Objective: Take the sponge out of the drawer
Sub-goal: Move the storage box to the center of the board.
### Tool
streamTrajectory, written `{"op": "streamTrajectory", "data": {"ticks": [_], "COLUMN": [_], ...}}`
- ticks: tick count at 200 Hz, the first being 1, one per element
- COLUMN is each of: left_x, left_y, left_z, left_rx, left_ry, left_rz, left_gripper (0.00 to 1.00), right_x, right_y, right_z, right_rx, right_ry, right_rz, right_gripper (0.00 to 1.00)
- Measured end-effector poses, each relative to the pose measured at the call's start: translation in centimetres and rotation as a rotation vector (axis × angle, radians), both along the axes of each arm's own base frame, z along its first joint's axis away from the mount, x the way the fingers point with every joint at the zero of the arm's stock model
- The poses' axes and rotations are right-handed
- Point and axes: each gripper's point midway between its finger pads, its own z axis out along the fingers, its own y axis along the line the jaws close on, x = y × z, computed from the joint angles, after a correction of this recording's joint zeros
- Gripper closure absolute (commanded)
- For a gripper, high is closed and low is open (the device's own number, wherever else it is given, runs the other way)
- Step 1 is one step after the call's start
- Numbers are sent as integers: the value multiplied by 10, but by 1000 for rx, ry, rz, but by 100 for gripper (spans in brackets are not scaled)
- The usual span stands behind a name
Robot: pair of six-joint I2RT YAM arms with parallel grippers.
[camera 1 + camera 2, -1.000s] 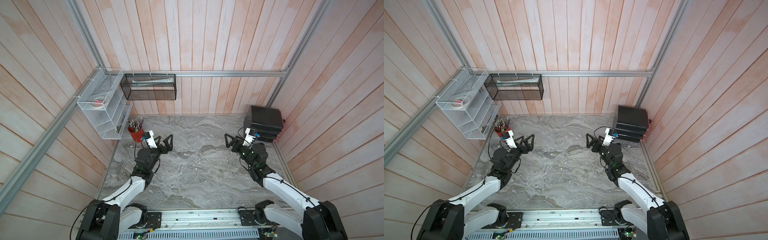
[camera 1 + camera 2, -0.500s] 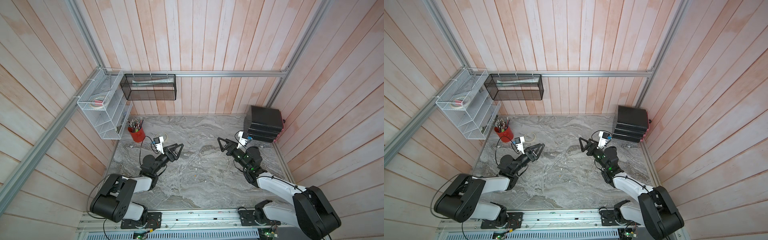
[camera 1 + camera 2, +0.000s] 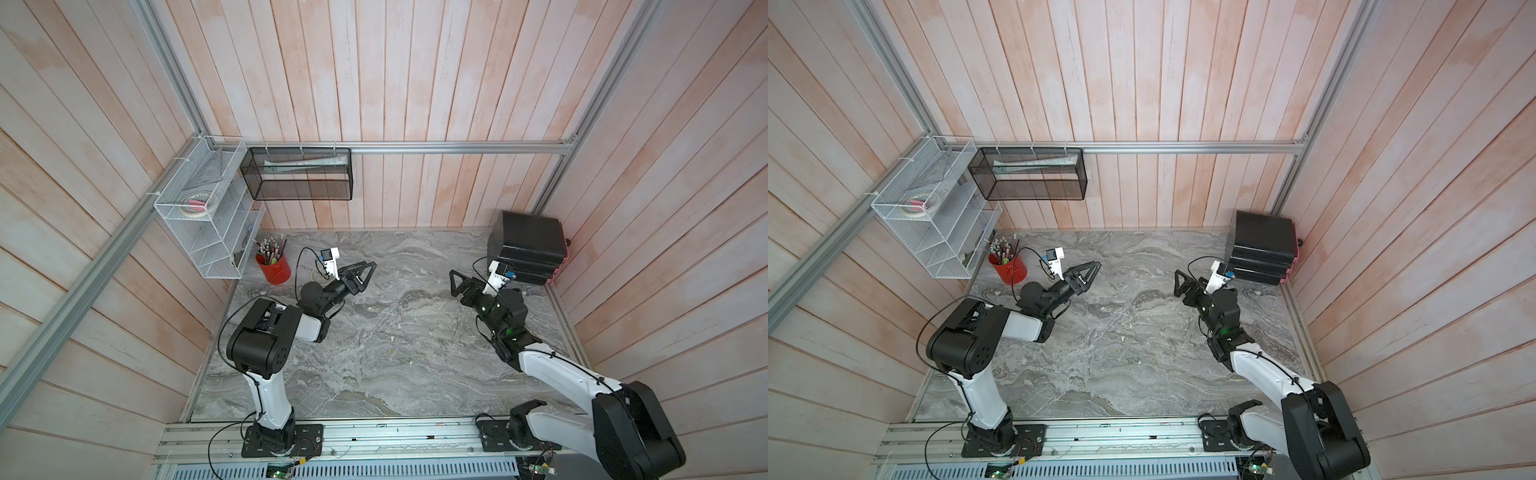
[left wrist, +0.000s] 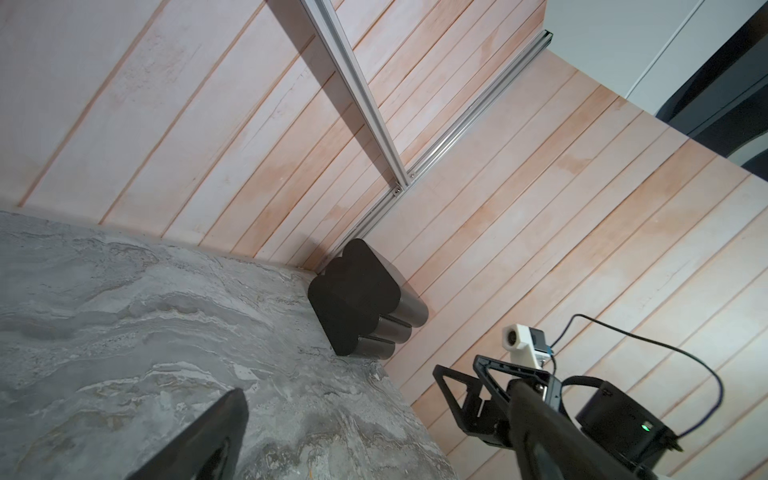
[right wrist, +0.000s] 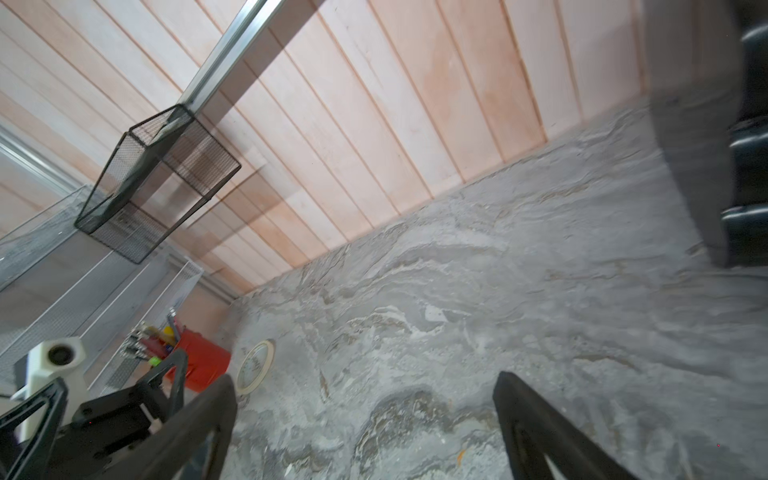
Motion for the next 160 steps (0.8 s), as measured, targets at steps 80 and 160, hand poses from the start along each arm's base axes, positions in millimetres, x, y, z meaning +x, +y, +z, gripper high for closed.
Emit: {"op": "streamTrajectory", "data": {"ticks": [80, 160], "left_x": [17, 15], "left_y": [27, 45], "left_z": [37, -8], "left_rx": [309, 441], "left_ry": [-13, 86], "left_rz": [394, 469], "left_gripper": [0, 0], "right_x": [9, 22], "right_y": [-155, -250], "right_z": [7, 58], "right_rx": [-238, -385], "right_ry": [104, 94], "right_rz": [-516, -696], "right_gripper": [2, 2]}}
